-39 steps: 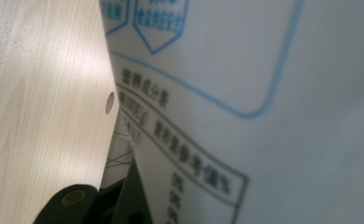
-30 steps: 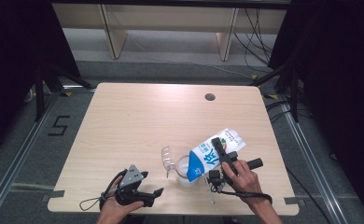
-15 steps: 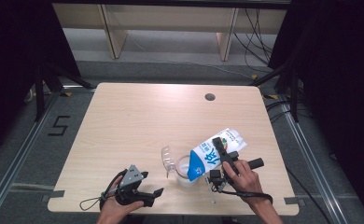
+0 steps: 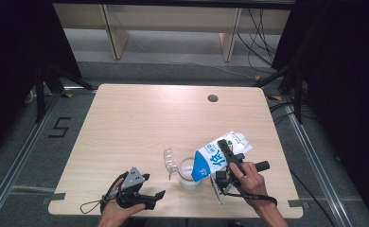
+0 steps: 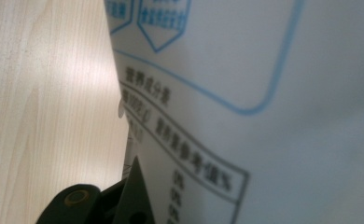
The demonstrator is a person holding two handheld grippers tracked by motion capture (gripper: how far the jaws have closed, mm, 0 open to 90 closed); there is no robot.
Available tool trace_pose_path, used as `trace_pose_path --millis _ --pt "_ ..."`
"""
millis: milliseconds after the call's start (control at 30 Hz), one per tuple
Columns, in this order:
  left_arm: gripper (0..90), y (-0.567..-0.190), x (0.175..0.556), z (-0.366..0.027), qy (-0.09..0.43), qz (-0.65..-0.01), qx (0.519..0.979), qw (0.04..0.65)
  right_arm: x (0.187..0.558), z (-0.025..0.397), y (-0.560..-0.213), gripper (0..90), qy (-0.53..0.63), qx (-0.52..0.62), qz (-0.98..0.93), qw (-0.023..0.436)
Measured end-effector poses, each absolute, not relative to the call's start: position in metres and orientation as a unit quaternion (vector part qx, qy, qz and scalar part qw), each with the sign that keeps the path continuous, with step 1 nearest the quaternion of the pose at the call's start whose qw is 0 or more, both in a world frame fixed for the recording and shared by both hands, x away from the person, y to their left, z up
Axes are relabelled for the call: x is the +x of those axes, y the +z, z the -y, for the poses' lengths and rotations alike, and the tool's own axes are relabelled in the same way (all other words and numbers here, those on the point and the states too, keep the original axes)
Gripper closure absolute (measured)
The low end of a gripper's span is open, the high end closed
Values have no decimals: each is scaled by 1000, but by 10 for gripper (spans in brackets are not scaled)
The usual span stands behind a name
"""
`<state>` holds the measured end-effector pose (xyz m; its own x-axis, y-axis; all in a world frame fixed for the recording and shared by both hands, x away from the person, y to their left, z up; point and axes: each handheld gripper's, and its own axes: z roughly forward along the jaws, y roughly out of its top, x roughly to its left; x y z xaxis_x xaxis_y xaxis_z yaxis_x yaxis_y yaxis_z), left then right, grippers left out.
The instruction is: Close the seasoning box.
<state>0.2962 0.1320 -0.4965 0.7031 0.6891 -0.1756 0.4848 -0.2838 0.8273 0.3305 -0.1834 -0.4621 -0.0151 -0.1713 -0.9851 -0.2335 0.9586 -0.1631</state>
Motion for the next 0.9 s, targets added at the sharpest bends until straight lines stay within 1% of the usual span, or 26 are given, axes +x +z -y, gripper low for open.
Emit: trace_pose_path --millis 133,300,400,500,567,833,867,900 --pt "164 -497 296 -132 109 -368 793 474 329 184 -461 732 32 -119 -723 680" --pt "164 -496 296 -133 109 -369 794 471 330 186 -458 732 45 -128 -726 674" --pt "164 -496 296 -132 110 -366 795 470 330 189 -458 732 59 -105 -733 669" --pt "164 -496 295 -132 111 -365 797 468 330 189 -453 732 52 -124 -732 668" --pt "164 -496 295 -132 111 -366 796 469 329 191 -457 733 72 -91 -740 663" --pt "158 -497 296 -134 112 -374 793 467 331 197 -452 733 86 -75 -745 657" --pt "158 -497 296 -134 112 -375 792 468 332 197 -457 733 122 -45 -751 647" --pt "157 -497 296 -134 112 -375 792 468 333 198 -457 733 129 -43 -752 645"
